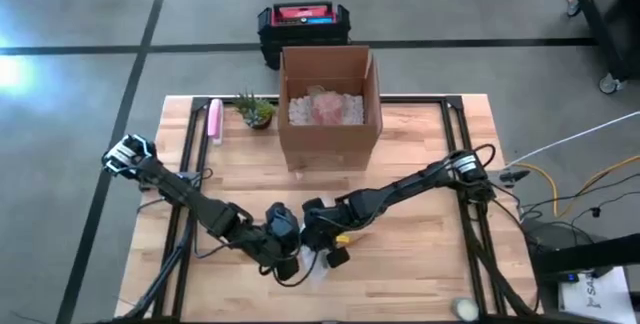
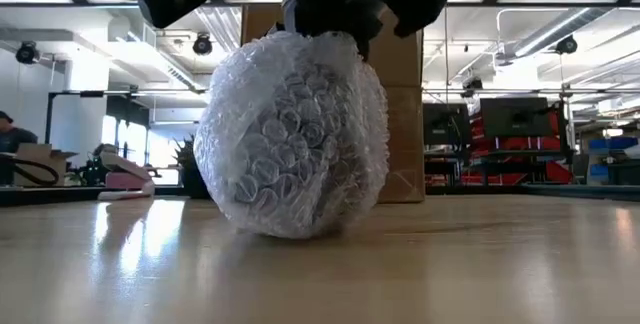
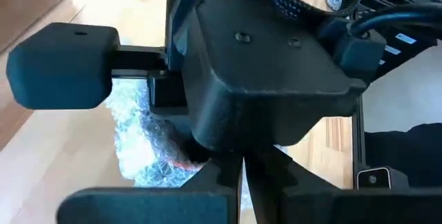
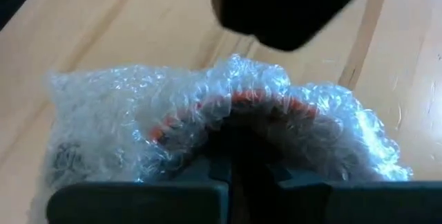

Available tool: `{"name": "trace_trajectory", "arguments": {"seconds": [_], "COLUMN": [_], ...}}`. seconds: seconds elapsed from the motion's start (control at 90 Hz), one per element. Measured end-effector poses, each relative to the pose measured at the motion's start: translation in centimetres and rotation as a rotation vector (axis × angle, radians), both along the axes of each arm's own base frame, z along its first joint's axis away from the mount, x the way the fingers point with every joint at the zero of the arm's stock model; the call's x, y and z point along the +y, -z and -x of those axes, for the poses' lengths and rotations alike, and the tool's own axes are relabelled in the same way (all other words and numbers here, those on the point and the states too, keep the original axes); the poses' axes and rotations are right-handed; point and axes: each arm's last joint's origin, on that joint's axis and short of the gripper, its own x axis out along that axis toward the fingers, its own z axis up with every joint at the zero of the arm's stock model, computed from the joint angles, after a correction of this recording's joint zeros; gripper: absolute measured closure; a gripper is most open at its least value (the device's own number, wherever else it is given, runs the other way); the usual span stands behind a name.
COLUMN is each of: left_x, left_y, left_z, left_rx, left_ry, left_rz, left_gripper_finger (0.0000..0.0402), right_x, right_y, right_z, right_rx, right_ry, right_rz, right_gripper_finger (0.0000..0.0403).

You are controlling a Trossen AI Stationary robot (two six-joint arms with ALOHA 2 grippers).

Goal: Wrap mug
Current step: Wrap the black mug with the bubble wrap, then put the wrapped black mug into the box

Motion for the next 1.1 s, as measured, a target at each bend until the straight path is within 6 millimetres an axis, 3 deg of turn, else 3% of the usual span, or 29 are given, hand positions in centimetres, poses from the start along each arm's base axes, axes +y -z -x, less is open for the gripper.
{"name": "trace_trajectory", "arguments": {"seconds": [0.289,0.522,0.622,0.711,0.844,1.1], "left_x": [0.0,0.0,0.0,0.0,0.0,-0.2], "left_y": [0.0,0.0,0.0,0.1,0.1,0.1], "left_z": [0.0,0.0,0.0,0.1,0.0,0.2], "left_rx": [0.001,0.002,0.004,0.008,0.009,0.011], "left_ry": [-0.001,-0.001,0.000,0.000,-0.001,0.001], "left_rz": [-0.001,-0.001,-0.003,-0.006,-0.005,0.006], "left_gripper_finger": [0.0402,0.0402,0.0402,0.0402,0.0402,0.0402], "right_x": [-0.4,-0.7,-0.3,1.0,2.0,2.5], "right_y": [-5.8,-9.6,-11.3,-10.6,-8.4,-3.3], "right_z": [1.4,3.0,4.2,4.7,3.9,2.6], "right_rx": [-0.104,-0.156,-0.124,-0.066,-0.077,0.031], "right_ry": [0.006,-0.020,-0.054,-0.105,-0.034,0.002], "right_rz": [-0.012,-0.020,-0.111,-0.152,-0.004,0.038], "right_gripper_finger": [0.0381,0.0274,0.0228,0.0200,0.0180,0.0189]}}
